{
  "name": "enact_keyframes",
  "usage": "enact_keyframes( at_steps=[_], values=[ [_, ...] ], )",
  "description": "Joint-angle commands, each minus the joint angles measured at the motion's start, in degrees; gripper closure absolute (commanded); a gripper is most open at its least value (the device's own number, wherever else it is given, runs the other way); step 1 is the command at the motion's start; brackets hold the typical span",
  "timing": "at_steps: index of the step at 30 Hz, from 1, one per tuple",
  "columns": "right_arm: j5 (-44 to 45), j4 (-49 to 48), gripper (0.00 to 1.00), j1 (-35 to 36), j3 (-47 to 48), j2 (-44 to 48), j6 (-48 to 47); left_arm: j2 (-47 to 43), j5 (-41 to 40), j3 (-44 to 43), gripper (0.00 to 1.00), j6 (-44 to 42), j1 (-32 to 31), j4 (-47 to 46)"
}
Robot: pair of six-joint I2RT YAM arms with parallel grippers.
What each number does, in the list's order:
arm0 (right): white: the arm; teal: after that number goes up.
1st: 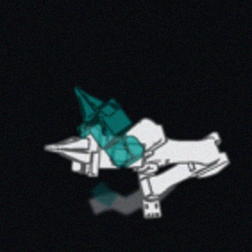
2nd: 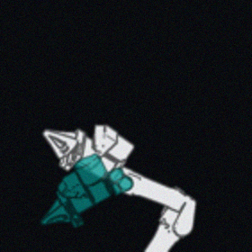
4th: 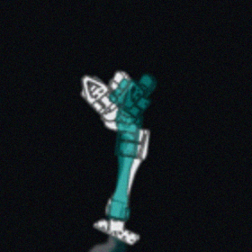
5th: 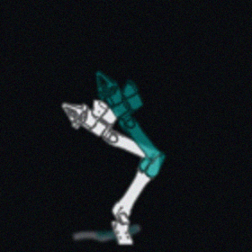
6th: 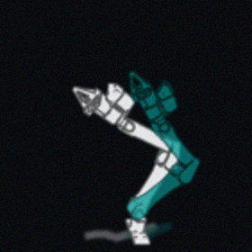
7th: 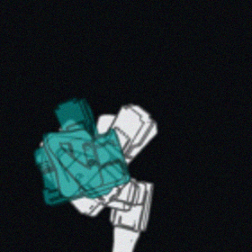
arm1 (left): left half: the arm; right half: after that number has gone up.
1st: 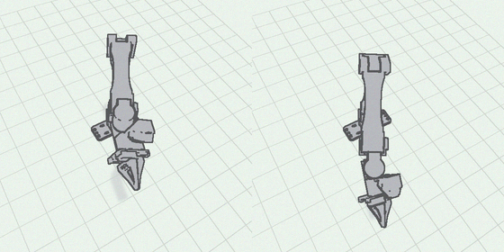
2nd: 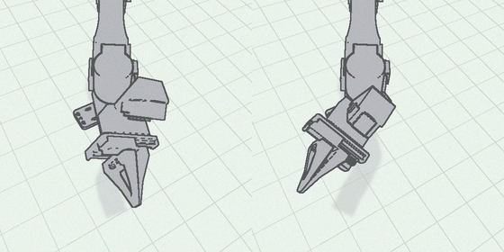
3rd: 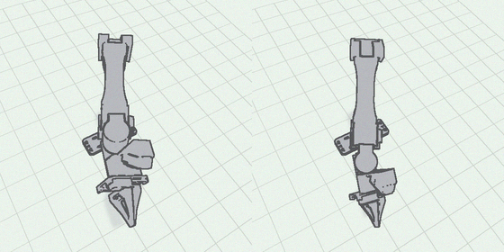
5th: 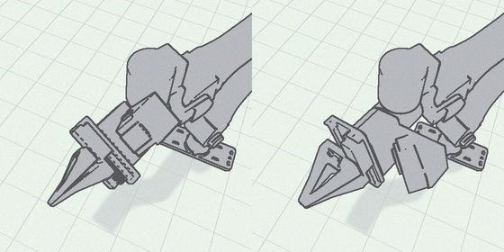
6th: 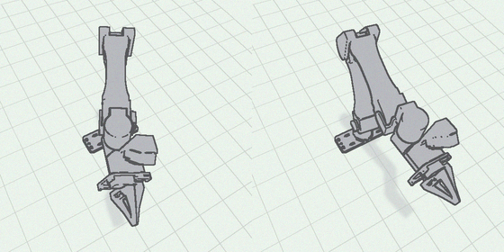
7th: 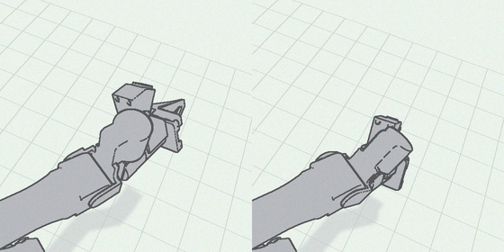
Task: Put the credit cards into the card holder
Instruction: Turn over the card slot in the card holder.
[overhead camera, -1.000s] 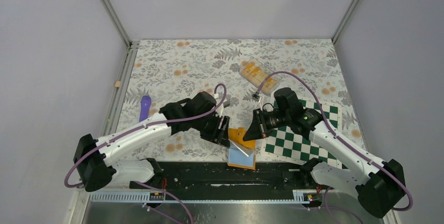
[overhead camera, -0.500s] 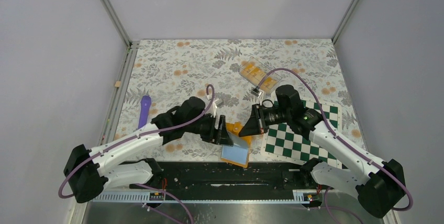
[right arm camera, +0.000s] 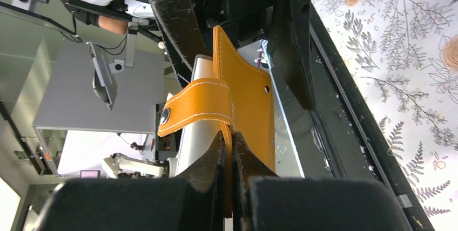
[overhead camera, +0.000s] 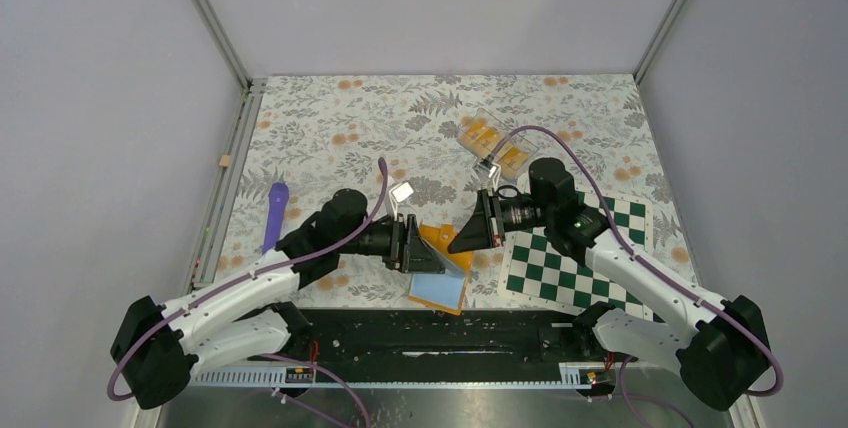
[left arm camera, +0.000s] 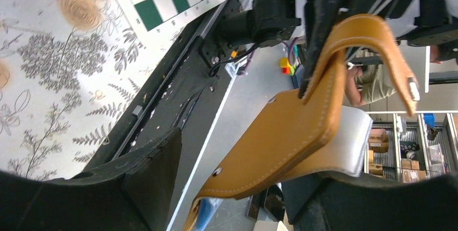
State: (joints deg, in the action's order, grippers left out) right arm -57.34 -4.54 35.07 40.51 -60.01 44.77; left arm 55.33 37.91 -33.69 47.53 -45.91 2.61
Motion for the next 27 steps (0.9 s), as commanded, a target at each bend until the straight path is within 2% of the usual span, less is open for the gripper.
enact_keyframes(
  at_steps=[1,5,9,12,16,20,24,27],
  values=[
    [-3.9,-7.1,1.00,-0.4,0.2,-0.8,4.5,-2.3,3.5,0.6,0.38,2.2,0.8,-10.9],
    [-3.6,-7.0,1.00,-0.4,0.3,-1.3,4.6,-3.4,4.6,1.1,0.50,3.5,1.5,-14.1],
    [-2.4,-6.8,1.00,-0.8,0.1,-2.0,4.9,-3.9,5.0,1.3,0.80,3.7,1.9,-13.2],
    [-1.3,-6.4,0.95,-1.0,0.1,-2.8,4.6,-4.0,4.9,1.3,0.98,3.3,2.2,-11.0],
    [0.6,-2.4,0.57,-1.3,1.2,-3.0,1.9,-4.8,3.5,1.1,1.00,2.6,2.6,-7.4],
    [6.0,11.1,0.26,-1.6,4.8,-1.1,-7.6,-5.3,2.4,-0.2,1.00,0.0,2.8,-1.0],
    [8.8,20.6,0.09,-1.5,7.6,1.0,-16.2,-4.2,2.7,-2.8,1.00,-3.1,2.8,5.3],
    [8.8,25.3,0.01,-1.5,8.5,1.8,-22.5,-2.3,4.8,-4.7,1.00,-4.4,2.8,7.6]
  ],
)
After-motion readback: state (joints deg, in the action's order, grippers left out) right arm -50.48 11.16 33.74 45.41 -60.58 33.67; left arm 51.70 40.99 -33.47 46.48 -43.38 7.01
